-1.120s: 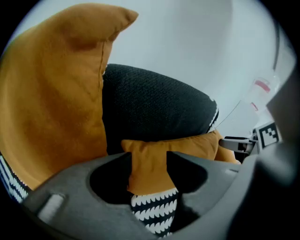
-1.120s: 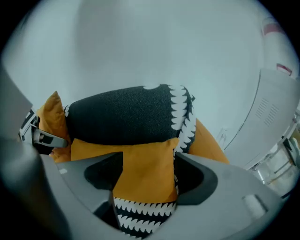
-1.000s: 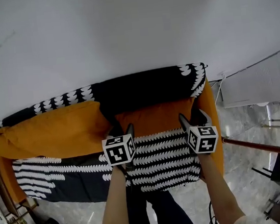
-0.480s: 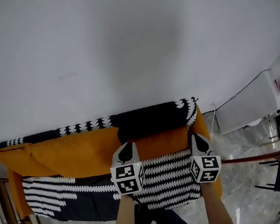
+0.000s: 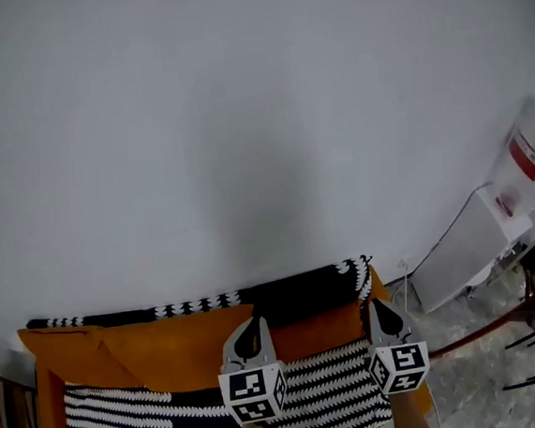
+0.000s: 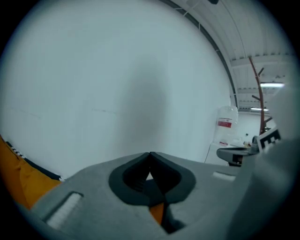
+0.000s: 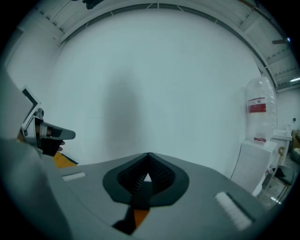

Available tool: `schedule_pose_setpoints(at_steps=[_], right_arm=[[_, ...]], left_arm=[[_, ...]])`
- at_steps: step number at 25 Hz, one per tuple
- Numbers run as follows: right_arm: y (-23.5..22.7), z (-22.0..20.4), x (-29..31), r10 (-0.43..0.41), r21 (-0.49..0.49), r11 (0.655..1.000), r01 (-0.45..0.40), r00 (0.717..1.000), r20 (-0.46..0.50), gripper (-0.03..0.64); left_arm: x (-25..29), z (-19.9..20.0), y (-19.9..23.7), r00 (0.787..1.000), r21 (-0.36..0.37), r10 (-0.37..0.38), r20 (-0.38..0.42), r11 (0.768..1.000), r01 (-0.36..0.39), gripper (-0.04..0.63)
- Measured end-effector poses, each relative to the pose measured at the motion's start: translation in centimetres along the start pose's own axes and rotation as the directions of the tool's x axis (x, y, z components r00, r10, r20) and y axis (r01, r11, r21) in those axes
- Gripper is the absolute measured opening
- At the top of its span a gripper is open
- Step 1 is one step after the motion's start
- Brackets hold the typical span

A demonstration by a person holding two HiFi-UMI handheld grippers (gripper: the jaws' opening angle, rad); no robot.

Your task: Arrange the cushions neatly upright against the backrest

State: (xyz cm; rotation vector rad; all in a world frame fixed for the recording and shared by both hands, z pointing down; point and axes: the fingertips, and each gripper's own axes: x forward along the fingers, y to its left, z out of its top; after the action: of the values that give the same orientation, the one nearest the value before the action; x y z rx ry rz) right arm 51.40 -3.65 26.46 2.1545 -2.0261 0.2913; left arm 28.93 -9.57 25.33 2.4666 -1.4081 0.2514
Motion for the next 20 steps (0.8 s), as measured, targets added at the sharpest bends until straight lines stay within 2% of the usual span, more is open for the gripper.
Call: schedule_pose_setpoints(at_steps=[10, 14, 20], right_arm=[[4.3, 7.3, -5.1, 0.023, 0.0, 1.0, -0.024, 0.991, 0.131, 0.008], [5.2, 8.9, -6.7, 0.03, 0.006, 0.999, -0.031, 0.987, 0.158, 0.008], [5.7, 9.6, -8.4, 0.034, 0.023, 0.999, -0.039, 0.984, 0.176, 0.008]], left_arm=[[-7.6, 8.0, 0.6, 0.991, 0.069, 0.019, 0.134, 0.997, -0.029, 0.005], [-10.1, 9.8, 0.4, 0.985, 0.12, 0.033, 0.167, 0.991, -0.053, 0.005], [-12.3, 10.4, 0.3, 0.981, 0.113, 0.043, 0.191, 0.991, -0.065, 0.005]])
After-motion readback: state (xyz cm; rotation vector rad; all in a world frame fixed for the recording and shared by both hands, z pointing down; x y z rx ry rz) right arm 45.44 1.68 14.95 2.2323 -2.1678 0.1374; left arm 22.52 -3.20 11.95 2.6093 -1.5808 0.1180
